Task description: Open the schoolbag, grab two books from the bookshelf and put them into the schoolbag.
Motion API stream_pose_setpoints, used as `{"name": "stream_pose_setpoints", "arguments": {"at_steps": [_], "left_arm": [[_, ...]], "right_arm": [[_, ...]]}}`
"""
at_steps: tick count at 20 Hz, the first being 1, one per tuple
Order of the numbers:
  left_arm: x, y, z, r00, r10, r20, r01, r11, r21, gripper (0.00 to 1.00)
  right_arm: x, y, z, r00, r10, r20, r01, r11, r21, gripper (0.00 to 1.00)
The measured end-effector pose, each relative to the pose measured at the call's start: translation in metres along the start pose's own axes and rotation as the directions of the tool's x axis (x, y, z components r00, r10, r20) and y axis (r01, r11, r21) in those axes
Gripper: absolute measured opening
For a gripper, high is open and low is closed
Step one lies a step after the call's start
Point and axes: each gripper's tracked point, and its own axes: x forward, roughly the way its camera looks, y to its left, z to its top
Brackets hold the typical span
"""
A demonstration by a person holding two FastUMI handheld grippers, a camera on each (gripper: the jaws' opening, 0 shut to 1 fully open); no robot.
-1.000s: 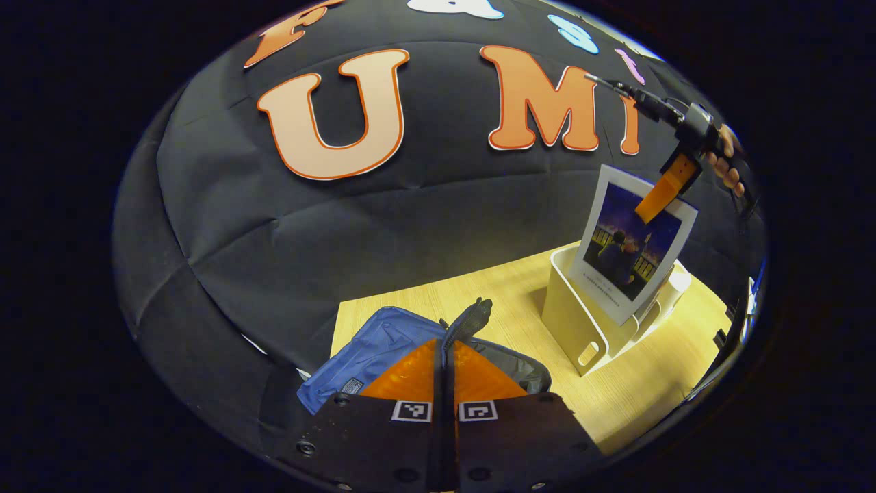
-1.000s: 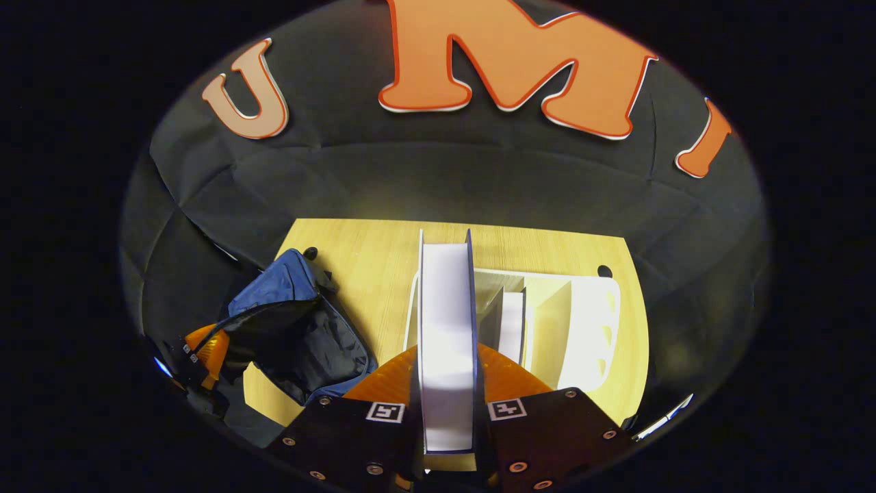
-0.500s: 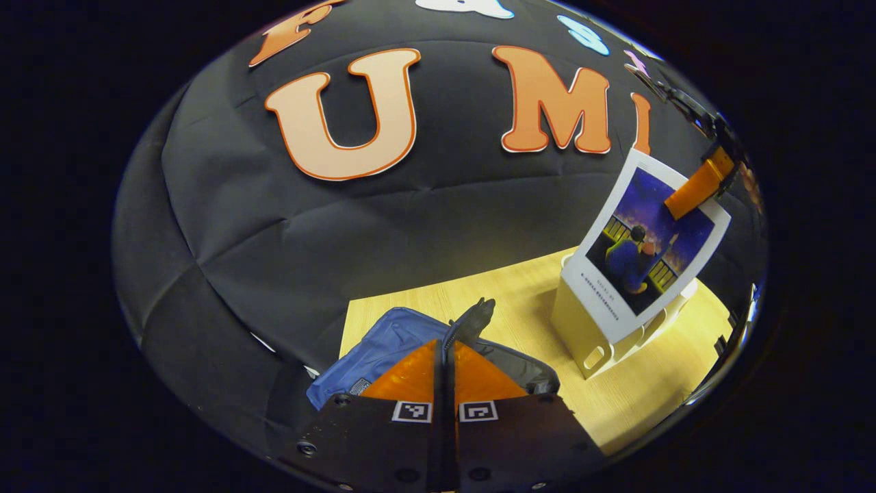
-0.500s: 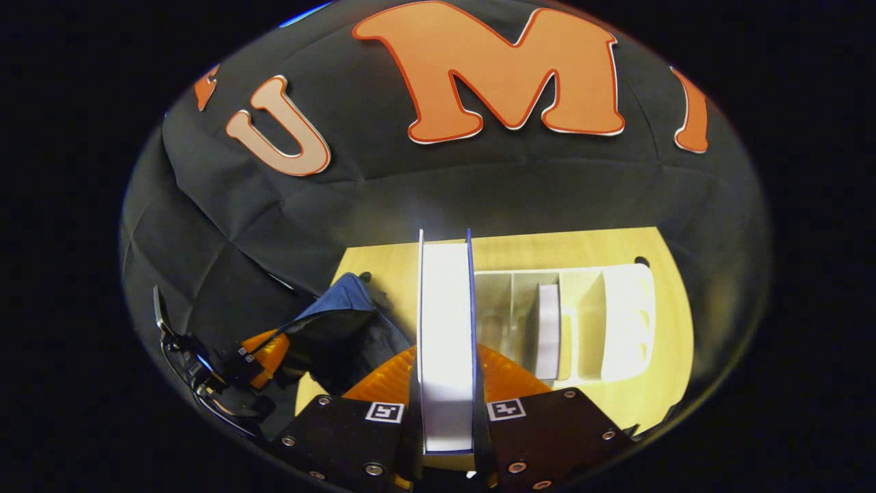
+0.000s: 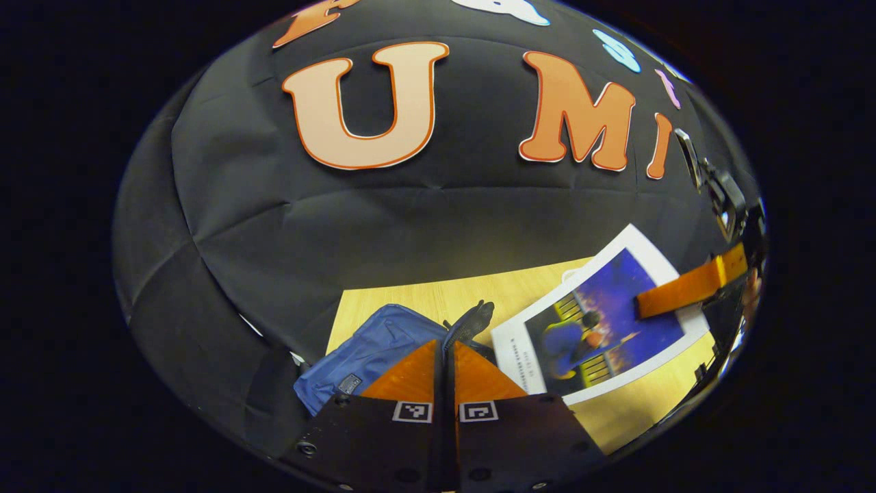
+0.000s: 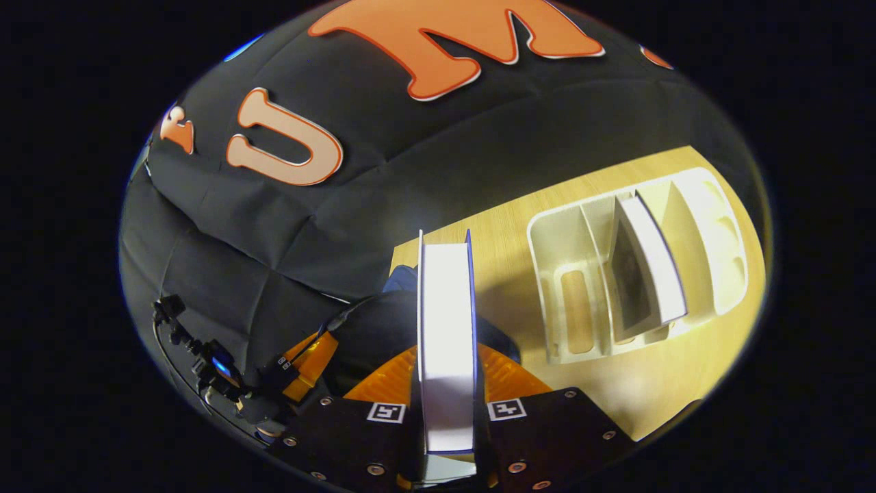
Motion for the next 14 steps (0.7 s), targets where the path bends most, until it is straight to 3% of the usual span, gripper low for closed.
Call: {"name": "stream_pose_setpoints", "arguments": {"at_steps": [2, 7, 14], "left_arm": [[0.001, -0.002, -0.001, 1.000, -0.005, -0.003, 0.005, 1.000, -0.012, 0.00], [0.001, -0.006, -0.005, 1.000, -0.017, -0.015, 0.016, 0.999, -0.034, 0.00], [0.000, -0.015, -0.009, 0.996, -0.086, -0.025, 0.085, 0.996, -0.023, 0.00]], "right_arm": [[0.017, 0.005, -0.012, 1.000, 0.025, 0.013, -0.025, 0.998, 0.054, 0.28], [0.053, 0.006, -0.045, 0.999, 0.009, 0.047, -0.016, 0.989, 0.146, 0.28], [0.107, 0.023, -0.089, 0.999, 0.021, 0.050, -0.032, 0.973, 0.230, 0.28]]}}
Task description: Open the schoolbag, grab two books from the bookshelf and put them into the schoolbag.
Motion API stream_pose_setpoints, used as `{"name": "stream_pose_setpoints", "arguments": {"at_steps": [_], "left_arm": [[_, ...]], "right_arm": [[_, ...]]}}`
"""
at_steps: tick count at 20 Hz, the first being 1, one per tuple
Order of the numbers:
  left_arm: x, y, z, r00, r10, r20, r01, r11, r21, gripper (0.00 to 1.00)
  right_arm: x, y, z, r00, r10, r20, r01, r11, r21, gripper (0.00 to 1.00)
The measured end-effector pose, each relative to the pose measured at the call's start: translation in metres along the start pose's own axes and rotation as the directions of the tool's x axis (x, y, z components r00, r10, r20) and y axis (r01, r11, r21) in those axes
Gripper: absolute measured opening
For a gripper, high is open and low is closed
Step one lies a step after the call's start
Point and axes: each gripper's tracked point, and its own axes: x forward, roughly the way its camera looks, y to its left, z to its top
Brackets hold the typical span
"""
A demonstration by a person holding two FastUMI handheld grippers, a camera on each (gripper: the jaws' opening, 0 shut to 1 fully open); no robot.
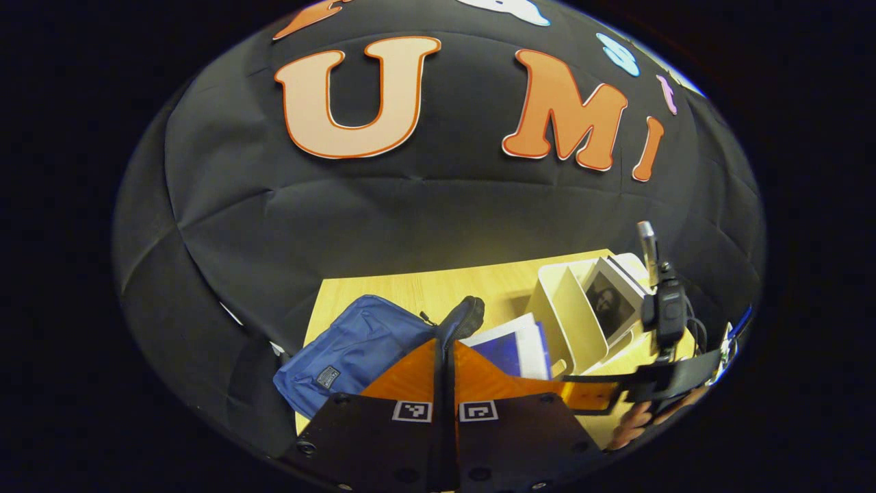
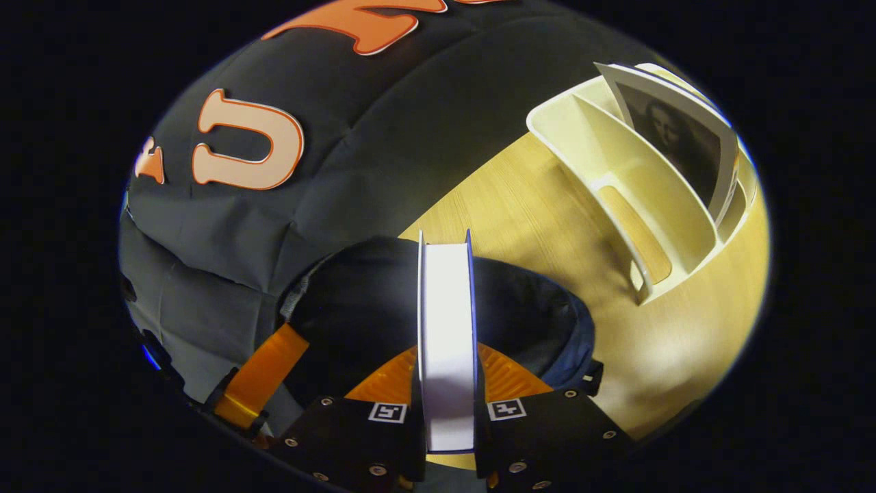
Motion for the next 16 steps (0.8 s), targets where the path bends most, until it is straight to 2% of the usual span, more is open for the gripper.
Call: {"name": "stream_pose_setpoints", "arguments": {"at_steps": [7, 10, 11, 12, 13, 14, 15, 16], "left_arm": [[-0.003, -0.019, -0.006, 0.997, -0.083, -0.009, 0.083, 0.997, 0.003, 0.00], [-0.006, -0.014, -0.006, 0.998, -0.069, 0.003, 0.069, 0.997, 0.016, 0.00], [-0.004, -0.015, -0.006, 0.998, -0.070, 0.005, 0.070, 0.998, 0.012, 0.01], [-0.004, -0.015, -0.007, 0.997, -0.072, 0.002, 0.072, 0.997, 0.006, 0.01], [-0.005, -0.017, -0.005, 0.997, -0.077, 0.006, 0.077, 0.997, -0.001, 0.00], [-0.004, -0.016, -0.007, 0.998, -0.070, 0.004, 0.070, 0.998, -0.003, 0.00], [-0.006, -0.015, -0.006, 0.998, -0.068, 0.004, 0.068, 0.998, -0.004, 0.00], [-0.006, -0.013, -0.006, 0.998, -0.060, 0.006, 0.060, 0.998, -0.002, 0.00]], "right_arm": [[0.051, 0.005, -0.018, 0.999, -0.014, 0.036, 0.014, 1.000, -0.003, 0.28], [0.069, 0.010, -0.020, 0.999, 0.018, 0.049, -0.018, 1.000, 0.010, 0.28], [0.074, 0.012, -0.020, 0.998, 0.032, 0.047, -0.033, 0.999, 0.017, 0.37], [0.080, 0.015, -0.020, 0.998, 0.043, 0.038, -0.044, 0.999, 0.023, 0.28], [0.084, 0.015, -0.021, 0.998, 0.052, 0.027, -0.053, 0.998, 0.029, 0.28], [0.084, 0.015, -0.023, 0.998, 0.054, 0.017, -0.055, 0.998, 0.031, 0.29], [0.083, 0.015, -0.022, 0.998, 0.054, 0.013, -0.054, 0.998, 0.036, 0.40], [0.084, 0.016, -0.020, 0.999, 0.052, 0.003, -0.052, 0.998, 0.029, 0.32]]}}
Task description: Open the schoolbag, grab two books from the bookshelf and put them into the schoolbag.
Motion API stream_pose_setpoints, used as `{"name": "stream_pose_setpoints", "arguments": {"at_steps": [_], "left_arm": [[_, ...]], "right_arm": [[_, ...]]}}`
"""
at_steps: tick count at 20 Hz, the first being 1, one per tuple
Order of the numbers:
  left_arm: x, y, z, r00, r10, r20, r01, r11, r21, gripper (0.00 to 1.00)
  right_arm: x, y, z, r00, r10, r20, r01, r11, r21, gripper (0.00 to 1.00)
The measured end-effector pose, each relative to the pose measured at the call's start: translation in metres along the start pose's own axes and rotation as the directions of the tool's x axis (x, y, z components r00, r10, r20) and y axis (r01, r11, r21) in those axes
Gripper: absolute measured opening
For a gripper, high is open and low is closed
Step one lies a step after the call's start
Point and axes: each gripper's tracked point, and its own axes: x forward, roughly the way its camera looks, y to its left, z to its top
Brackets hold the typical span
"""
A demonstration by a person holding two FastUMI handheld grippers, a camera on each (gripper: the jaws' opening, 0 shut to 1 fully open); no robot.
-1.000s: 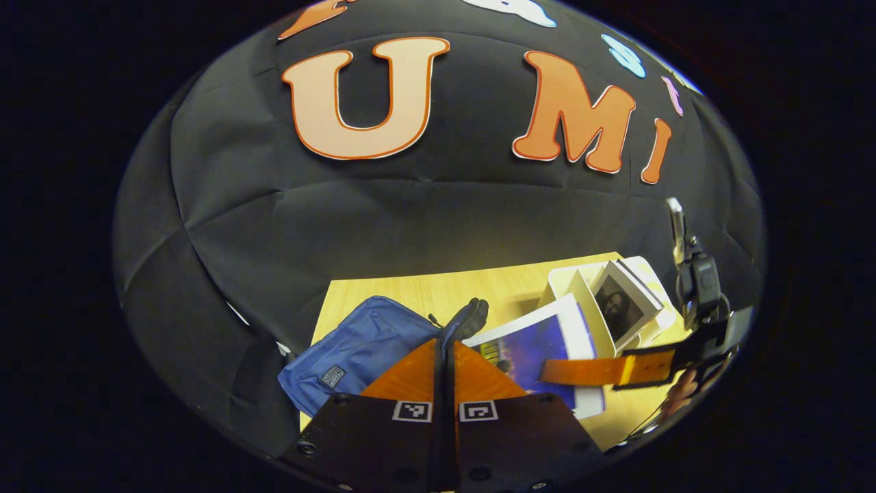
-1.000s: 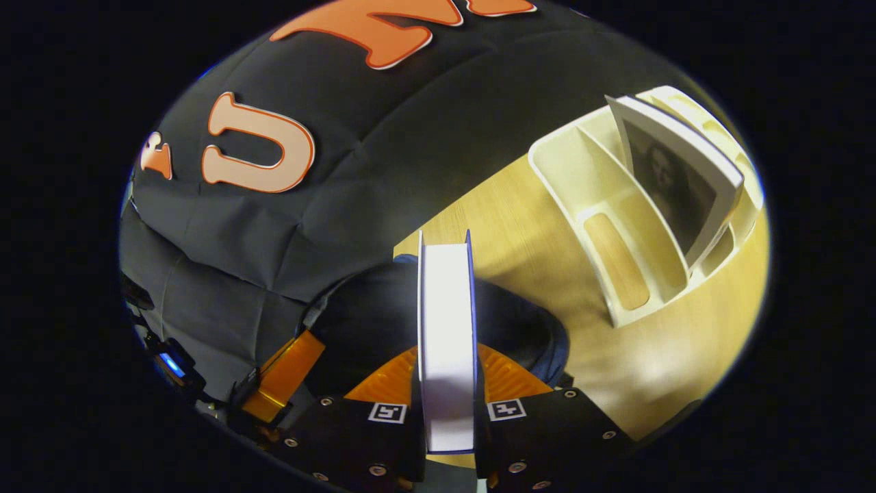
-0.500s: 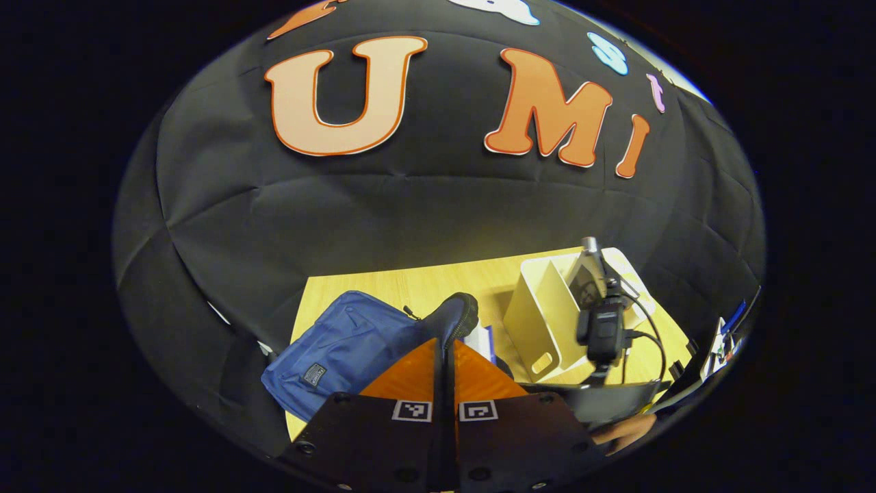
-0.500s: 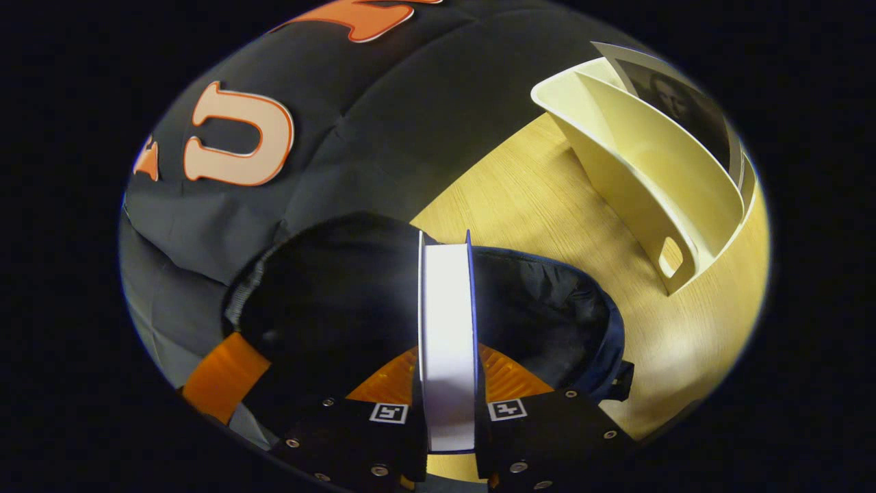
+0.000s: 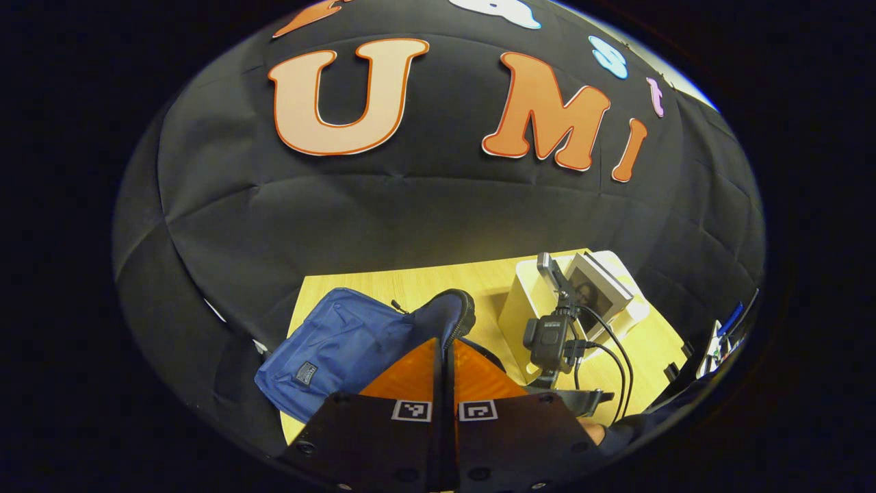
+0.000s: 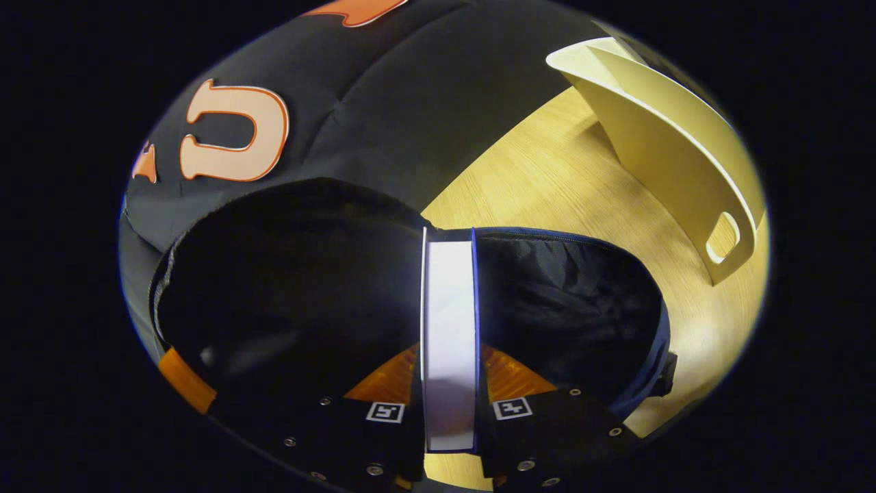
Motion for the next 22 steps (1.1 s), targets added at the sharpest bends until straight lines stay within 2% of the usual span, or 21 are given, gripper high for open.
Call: {"name": "stream_pose_setpoints", "arguments": {"at_steps": [2, 3, 4, 5, 6, 7, 8, 10, 13, 17, 22], "left_arm": [[0.001, 0.003, 0.001, 1.000, 0.014, -0.004, -0.014, 1.000, 0.009, 0.00], [0.001, 0.005, 0.001, 1.000, 0.020, -0.008, -0.020, 1.000, 0.012, 0.00], [0.001, 0.006, 0.002, 1.000, 0.027, -0.004, -0.027, 1.000, 0.010, 0.00], [0.002, 0.006, 0.002, 1.000, 0.029, -0.007, -0.029, 1.000, 0.008, 0.01], [0.002, 0.007, 0.002, 0.999, 0.033, -0.005, -0.033, 0.999, 0.007, 0.00], [0.002, 0.006, 0.002, 0.999, 0.033, -0.008, -0.032, 0.999, 0.004, 0.00], [0.001, 0.006, 0.002, 0.999, 0.038, -0.007, -0.038, 0.999, 0.004, 0.00], [0.004, 0.006, 0.000, 0.999, 0.044, -0.012, -0.044, 0.999, 0.002, 0.00], [0.006, 0.004, -0.001, 0.999, 0.044, -0.019, -0.044, 0.999, 0.004, 0.00], [0.010, 0.001, -0.004, 0.998, 0.051, -0.023, -0.050, 0.998, 0.032, 0.00], [0.014, -0.003, -0.007, 0.998, 0.054, -0.028, -0.053, 0.998, 0.030, 0.01]], "right_arm": [[-0.005, -0.004, -0.005, 0.999, -0.004, -0.048, 0.002, 1.000, -0.030, 0.36], [-0.009, -0.005, -0.004, 0.999, -0.007, -0.049, 0.005, 0.999, -0.042, 0.37], [-0.014, -0.006, -0.001, 0.999, -0.011, -0.037, 0.008, 0.998, -0.063, 0.42], [-0.022, -0.003, 0.006, 1.000, -0.004, -0.017, 0.003, 0.996, -0.089, 0.30], [-0.032, -0.003, 0.014, 1.000, -0.008, 0.004, 0.009, 0.993, -0.120, 0.82], [-0.042, -0.002, 0.023, 1.000, -0.008, 0.024, 0.011, 0.988, -0.151, 0.57], [-0.051, -0.002, 0.033, 0.999, -0.009, 0.051, 0.018, 0.983, -0.185, 0.85], [-0.068, -0.002, 0.053, 0.994, -0.023, 0.105, 0.049, 0.967, -0.250, 0.92], [-0.098, -0.005, 0.083, 0.987, -0.045, 0.157, 0.094, 0.943, -0.320, 0.95], [-0.137, -0.027, 0.130, 0.967, -0.126, 0.221, 0.203, 0.906, -0.372, 0.96], [-0.184, -0.062, 0.190, 0.926, -0.236, 0.294, 0.345, 0.846, -0.408, 0.97]]}}
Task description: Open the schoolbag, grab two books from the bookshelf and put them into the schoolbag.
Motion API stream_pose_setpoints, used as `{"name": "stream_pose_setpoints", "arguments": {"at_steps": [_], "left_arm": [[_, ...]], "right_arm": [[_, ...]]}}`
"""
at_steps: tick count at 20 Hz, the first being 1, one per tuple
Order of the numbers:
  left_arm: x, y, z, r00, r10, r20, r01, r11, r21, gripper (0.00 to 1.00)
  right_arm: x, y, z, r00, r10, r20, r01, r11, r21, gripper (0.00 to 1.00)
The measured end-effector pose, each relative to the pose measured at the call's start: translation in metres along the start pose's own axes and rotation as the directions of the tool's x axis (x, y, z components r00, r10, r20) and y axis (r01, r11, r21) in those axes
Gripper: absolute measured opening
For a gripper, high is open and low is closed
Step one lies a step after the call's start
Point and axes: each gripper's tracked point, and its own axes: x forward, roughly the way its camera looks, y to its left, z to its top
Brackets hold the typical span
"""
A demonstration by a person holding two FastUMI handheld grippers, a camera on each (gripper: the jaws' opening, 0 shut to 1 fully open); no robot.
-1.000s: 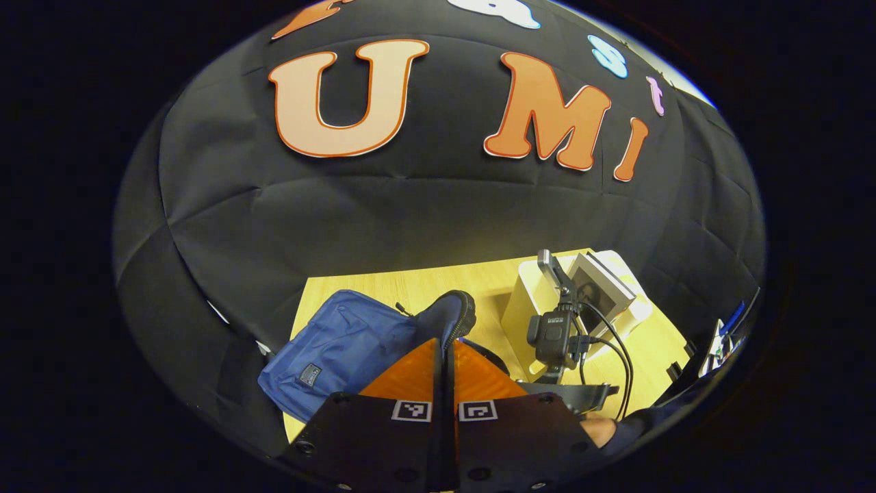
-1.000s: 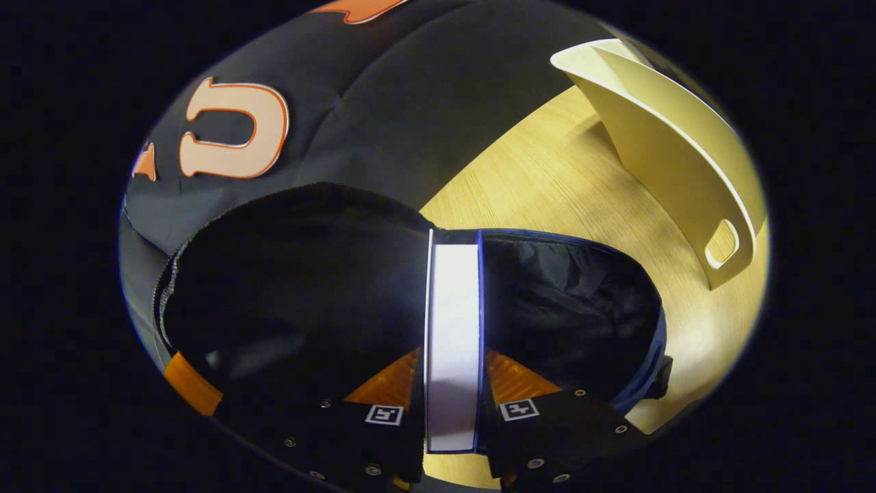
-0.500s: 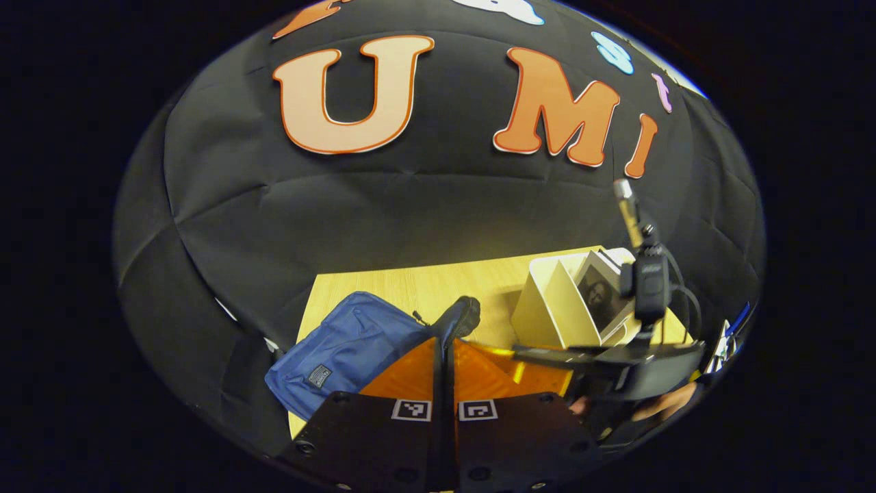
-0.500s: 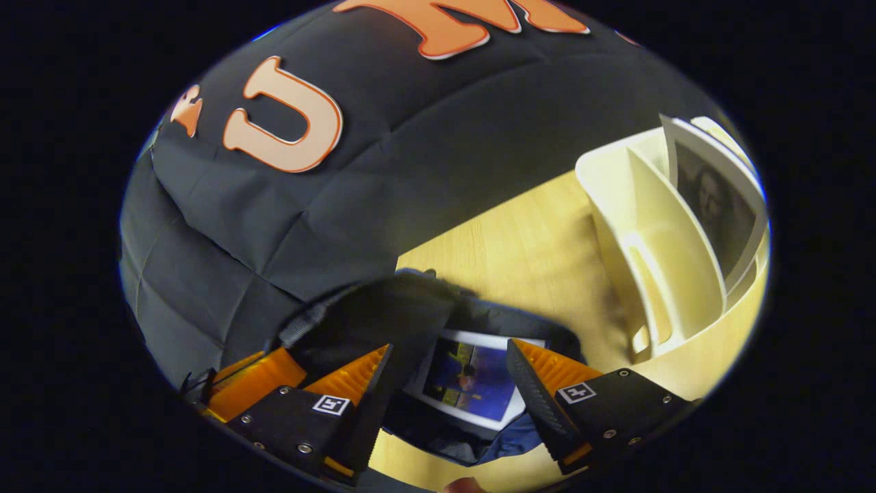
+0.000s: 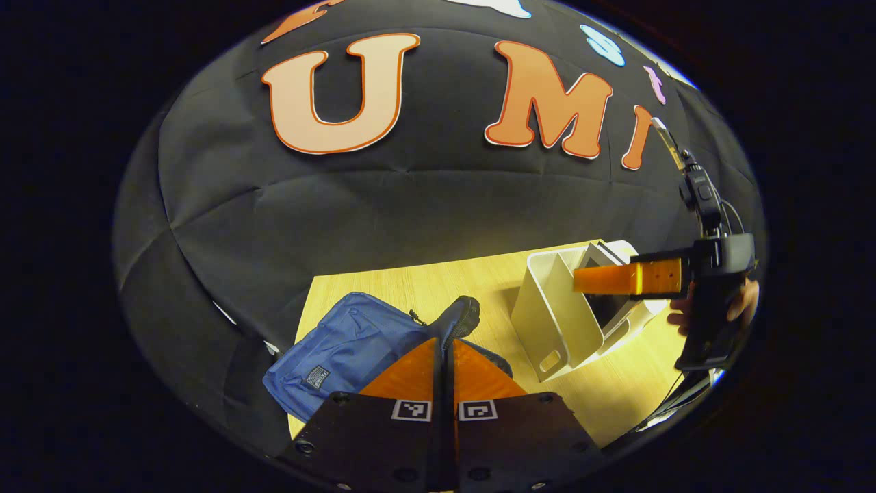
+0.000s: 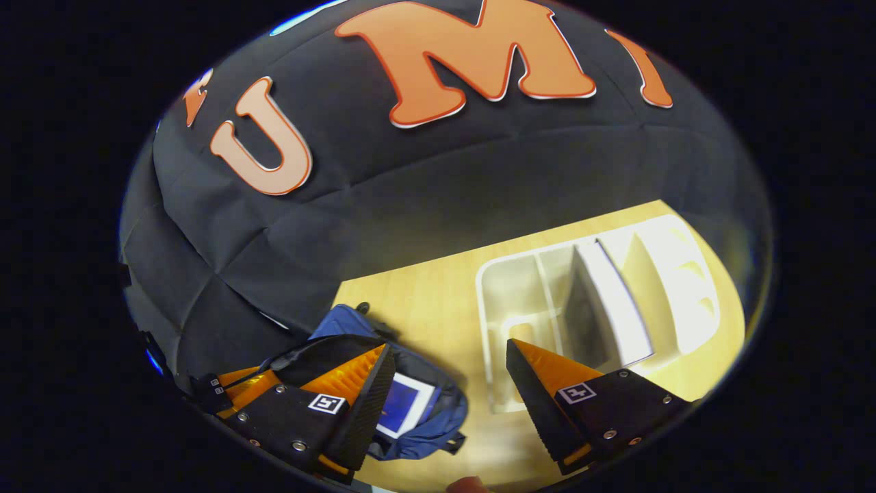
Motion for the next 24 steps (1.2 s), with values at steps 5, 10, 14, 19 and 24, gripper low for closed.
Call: {"name": "stream_pose_setpoints", "arguments": {"at_steps": [5, 10, 14, 19, 24], "left_arm": [[0.001, -0.001, -0.003, 1.000, 0.008, -0.004, -0.008, 1.000, -0.008, 0.00], [0.002, -0.004, -0.008, 1.000, 0.013, -0.013, -0.014, 1.000, -0.022, 0.00], [0.003, -0.004, -0.011, 1.000, 0.017, -0.017, -0.018, 0.999, -0.035, 0.00], [0.003, -0.007, -0.016, 1.000, 0.014, -0.022, -0.015, 0.998, -0.056, 0.00], [0.004, -0.010, -0.020, 1.000, 0.005, -0.021, -0.007, 0.996, -0.085, 0.01]], "right_arm": [[-0.008, -0.071, 0.024, 0.985, -0.175, -0.014, 0.172, 0.978, -0.119, 0.97], [0.008, -0.113, 0.021, 0.959, -0.272, -0.080, 0.249, 0.943, -0.220, 0.97], [0.020, -0.131, 0.008, 0.936, -0.317, -0.156, 0.270, 0.927, -0.261, 0.97], [0.038, -0.142, -0.003, 0.912, -0.348, -0.219, 0.278, 0.914, -0.294, 0.98], [0.045, -0.139, -0.019, 0.894, -0.320, -0.314, 0.246, 0.936, -0.252, 0.41]]}}
